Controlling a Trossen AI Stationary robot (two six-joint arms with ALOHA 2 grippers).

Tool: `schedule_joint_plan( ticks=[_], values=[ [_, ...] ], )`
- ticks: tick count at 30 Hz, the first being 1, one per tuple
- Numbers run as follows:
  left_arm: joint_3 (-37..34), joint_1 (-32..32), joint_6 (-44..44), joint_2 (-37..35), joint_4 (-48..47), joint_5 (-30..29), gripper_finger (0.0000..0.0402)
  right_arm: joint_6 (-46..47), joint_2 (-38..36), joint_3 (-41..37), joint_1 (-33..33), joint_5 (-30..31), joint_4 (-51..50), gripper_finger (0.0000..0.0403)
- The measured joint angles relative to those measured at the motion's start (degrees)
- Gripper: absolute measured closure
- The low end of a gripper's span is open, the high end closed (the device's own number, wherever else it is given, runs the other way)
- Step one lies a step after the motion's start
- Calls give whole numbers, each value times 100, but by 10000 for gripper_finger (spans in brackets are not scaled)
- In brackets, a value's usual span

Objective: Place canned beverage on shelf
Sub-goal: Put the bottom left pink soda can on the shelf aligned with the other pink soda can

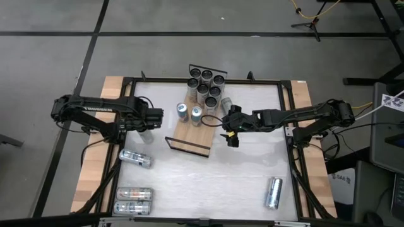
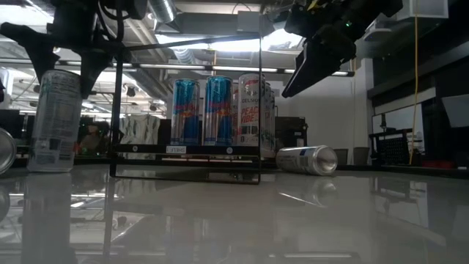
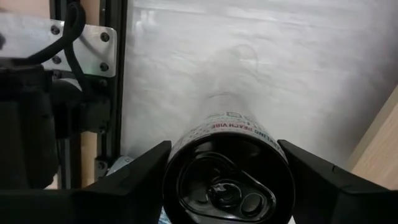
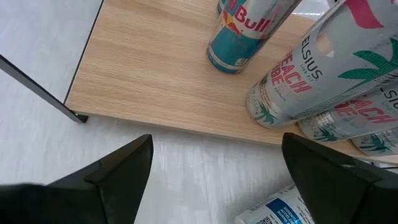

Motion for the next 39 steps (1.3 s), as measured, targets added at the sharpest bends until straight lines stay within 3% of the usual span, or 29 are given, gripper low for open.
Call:
schedule_joint_plan(
  ticks=[16, 23, 32, 39],
  values=[
    [-15, 0, 1050, 11, 44, 37, 69, 0, 0, -2, 0, 0, 0, 52],
    [-15, 0, 2561, 9, 44, -21, 67, 0, 0, -2, 0, 0, -2, 52],
    [-13, 0, 5263, 7, 44, 14, 64, 0, 0, -2, -1, 1, -4, 52],
    [-13, 0, 5911, 7, 44, 15, 64, 0, 0, -2, -2, 0, -27, 52]
  ],
)
